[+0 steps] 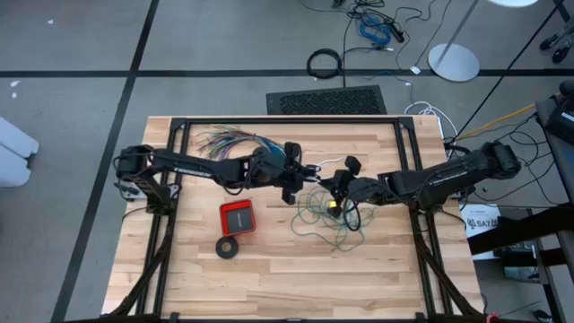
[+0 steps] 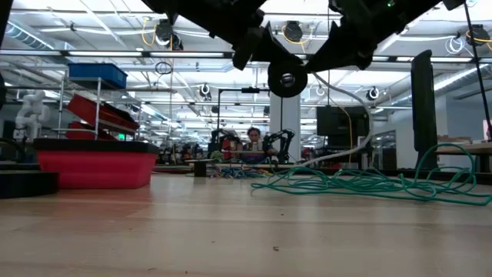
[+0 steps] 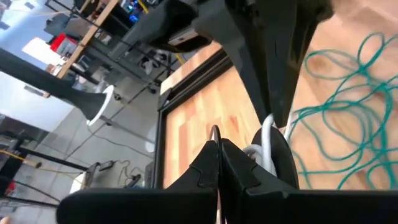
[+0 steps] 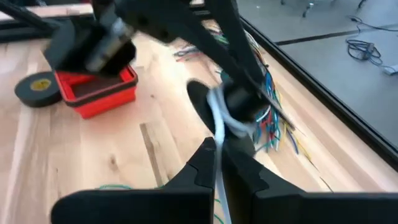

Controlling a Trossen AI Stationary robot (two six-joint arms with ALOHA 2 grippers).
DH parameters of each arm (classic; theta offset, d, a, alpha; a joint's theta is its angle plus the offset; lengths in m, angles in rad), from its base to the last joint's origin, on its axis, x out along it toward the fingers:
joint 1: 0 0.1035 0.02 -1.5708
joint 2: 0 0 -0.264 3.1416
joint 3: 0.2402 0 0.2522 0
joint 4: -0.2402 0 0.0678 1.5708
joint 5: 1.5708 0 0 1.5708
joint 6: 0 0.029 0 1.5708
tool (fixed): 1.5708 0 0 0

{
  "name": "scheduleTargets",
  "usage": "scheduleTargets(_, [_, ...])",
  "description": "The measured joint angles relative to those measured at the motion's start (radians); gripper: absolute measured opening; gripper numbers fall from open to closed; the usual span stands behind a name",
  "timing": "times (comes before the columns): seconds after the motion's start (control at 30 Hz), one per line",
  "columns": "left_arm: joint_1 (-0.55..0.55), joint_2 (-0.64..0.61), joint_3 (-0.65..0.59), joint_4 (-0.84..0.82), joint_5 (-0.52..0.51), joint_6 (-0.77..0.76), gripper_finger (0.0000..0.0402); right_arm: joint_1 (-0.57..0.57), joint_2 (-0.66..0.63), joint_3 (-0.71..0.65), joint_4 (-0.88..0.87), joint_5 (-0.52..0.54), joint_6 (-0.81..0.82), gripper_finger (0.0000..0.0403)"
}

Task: Coil cords
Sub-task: Coil the white wire onto the spool

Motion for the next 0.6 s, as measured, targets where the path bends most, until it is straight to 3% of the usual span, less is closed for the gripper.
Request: scheduleTargets(0.6, [-0.002,-0.056,-0.002,-0.058,0.098,-0.114,0.0,0.026,-0.004,-0.004,-0.082,0.0,-0.052,0.0019])
